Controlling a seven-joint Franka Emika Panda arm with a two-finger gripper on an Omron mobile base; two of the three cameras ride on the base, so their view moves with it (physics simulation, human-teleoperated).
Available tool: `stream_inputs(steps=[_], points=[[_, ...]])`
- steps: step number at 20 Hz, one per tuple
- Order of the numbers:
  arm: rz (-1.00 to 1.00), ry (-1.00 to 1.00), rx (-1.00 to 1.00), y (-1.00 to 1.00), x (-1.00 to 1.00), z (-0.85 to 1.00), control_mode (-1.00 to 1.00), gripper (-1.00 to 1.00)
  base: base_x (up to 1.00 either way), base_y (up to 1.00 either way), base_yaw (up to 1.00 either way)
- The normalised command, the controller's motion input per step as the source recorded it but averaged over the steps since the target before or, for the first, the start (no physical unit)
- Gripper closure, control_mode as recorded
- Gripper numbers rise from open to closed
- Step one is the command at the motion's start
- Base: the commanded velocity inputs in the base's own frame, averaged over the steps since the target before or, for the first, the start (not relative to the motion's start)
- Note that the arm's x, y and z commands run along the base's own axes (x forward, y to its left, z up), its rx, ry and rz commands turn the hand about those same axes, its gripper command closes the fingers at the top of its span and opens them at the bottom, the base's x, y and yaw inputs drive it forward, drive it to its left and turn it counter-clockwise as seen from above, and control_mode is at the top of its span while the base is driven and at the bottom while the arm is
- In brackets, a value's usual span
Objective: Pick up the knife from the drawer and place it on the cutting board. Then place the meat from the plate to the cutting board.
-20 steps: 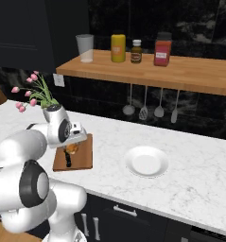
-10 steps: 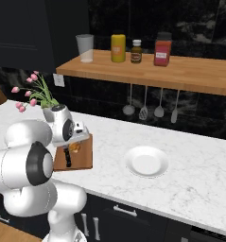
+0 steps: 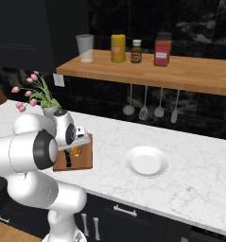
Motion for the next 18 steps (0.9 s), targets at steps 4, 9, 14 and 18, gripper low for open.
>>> stream_inputs(steps=[4, 9, 14, 18], points=[[0.00, 0.00, 0.00, 0.00, 0.00, -0.02, -1.00, -1.00, 0.00, 0.00, 0.00], [0.00, 0.00, 0.00, 0.00, 0.00, 0.00, -1.00, -1.00, 0.00, 0.00, 0.00], [0.00, 0.00, 0.00, 0.00, 0.00, 0.06, -1.00, -1.00, 0.00, 0.00, 0.00], [0.00, 0.00, 0.00, 0.00, 0.00, 0.16, -1.00, -1.00, 0.00, 0.00, 0.00]])
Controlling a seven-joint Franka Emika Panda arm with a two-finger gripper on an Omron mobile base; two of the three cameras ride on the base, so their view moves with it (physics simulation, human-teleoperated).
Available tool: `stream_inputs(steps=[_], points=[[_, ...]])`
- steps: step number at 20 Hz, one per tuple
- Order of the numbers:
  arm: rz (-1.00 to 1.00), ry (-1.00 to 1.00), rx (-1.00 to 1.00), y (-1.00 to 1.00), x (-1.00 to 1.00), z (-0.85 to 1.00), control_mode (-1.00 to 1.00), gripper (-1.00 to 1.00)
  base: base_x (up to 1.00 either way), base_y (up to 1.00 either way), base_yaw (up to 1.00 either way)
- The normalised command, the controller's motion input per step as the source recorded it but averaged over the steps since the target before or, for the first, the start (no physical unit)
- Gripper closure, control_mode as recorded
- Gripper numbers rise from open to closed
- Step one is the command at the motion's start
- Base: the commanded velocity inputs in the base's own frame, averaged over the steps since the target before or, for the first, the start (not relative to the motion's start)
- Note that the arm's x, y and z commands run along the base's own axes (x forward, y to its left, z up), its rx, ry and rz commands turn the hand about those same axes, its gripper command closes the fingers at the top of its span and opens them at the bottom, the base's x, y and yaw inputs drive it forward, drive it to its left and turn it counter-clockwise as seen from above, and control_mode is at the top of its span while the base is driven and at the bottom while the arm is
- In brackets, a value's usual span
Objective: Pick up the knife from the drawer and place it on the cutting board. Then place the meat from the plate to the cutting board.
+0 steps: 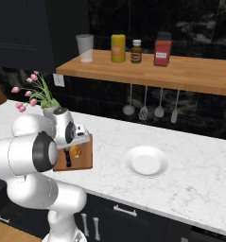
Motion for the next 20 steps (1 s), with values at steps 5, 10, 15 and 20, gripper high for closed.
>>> stream_inputs(steps=[5, 10, 15, 20], points=[[0.00, 0.00, 0.00, 0.00, -0.01, 0.34, -1.00, -1.00, 0.00, 0.00, 0.00], [0.00, 0.00, 0.00, 0.00, -0.27, 0.39, -1.00, -1.00, 0.00, 0.00, 0.00], [-0.01, 0.00, 0.00, 0.00, -0.50, 0.28, -1.00, -1.00, 0.00, 0.00, 0.00], [-0.01, 0.00, 0.00, 0.00, -0.50, 0.13, -1.00, -1.00, 0.00, 0.00, 0.00]])
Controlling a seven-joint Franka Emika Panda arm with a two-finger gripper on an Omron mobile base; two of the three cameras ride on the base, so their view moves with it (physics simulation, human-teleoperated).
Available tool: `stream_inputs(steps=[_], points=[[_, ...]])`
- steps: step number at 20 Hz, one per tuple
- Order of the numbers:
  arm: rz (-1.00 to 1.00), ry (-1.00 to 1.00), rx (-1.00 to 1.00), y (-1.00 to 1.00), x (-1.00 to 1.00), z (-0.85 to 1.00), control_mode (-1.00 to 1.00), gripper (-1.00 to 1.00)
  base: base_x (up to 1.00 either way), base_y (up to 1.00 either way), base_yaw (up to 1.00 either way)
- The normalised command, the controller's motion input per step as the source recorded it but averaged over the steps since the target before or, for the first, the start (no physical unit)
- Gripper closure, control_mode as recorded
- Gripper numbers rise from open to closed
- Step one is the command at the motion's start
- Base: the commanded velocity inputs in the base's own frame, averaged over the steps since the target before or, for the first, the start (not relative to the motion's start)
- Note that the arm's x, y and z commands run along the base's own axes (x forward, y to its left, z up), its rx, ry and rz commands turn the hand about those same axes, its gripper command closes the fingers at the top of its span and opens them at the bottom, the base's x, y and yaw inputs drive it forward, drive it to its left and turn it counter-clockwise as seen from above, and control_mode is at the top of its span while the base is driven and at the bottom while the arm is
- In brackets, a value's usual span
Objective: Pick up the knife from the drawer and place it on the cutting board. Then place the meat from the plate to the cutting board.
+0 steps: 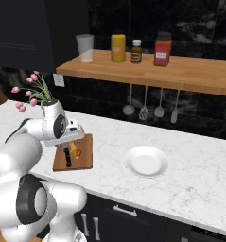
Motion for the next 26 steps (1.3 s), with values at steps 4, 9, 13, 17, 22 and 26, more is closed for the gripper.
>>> stream_inputs(steps=[4, 9, 13, 17, 22, 26], points=[[0.00, 0.00, 0.02, 0.00, -0.36, 0.07, -1.00, -1.00, 0.00, 0.00, 0.00], [0.00, 0.00, 0.04, -0.04, -0.35, 0.10, -1.00, -1.00, 0.00, 0.00, 0.00], [0.00, 0.00, 0.06, -0.25, -0.18, 0.10, -1.00, -1.00, 0.00, 0.00, 0.00], [-0.04, 0.00, 0.05, -0.30, -0.18, 0.01, -1.00, -1.00, 0.00, 0.00, 0.00], [-0.06, 0.02, 0.07, -0.43, -0.23, 0.00, -1.00, -1.00, 0.00, 0.00, 0.00], [-0.07, 0.05, 0.04, -0.24, -0.28, 0.00, -1.00, -1.00, 0.00, 0.00, 0.00]])
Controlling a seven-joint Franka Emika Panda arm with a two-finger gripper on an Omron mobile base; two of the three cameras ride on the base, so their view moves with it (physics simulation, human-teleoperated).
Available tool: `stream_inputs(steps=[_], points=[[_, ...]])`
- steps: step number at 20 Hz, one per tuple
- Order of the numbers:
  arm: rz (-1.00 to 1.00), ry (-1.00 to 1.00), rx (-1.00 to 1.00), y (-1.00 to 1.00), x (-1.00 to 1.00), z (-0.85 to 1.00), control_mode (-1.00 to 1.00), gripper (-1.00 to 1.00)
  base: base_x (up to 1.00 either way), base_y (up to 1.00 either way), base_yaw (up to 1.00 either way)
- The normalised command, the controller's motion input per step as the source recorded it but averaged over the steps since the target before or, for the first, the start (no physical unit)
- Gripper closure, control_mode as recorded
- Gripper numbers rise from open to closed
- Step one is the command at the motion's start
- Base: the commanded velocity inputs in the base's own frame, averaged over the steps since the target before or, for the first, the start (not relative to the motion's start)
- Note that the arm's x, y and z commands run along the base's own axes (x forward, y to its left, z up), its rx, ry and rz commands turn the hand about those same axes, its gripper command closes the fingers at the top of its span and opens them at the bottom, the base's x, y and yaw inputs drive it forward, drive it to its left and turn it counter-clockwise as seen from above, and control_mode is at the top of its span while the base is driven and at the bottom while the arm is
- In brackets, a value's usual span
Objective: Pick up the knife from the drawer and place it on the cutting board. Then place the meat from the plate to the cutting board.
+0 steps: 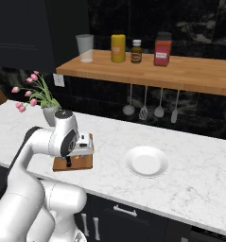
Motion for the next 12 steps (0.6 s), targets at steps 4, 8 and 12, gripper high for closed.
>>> stream_inputs(steps=[4, 8, 12], points=[[-0.05, 0.09, 0.04, -0.15, -0.24, 0.00, -1.00, -1.00, 0.00, 0.00, 0.00], [-0.04, 0.04, 0.04, -0.08, -0.34, 0.00, -1.00, -1.00, 0.00, 0.00, 0.00], [-0.02, 0.00, 0.03, 0.00, -0.33, 0.00, -1.00, -1.00, 0.00, 0.00, 0.00]])
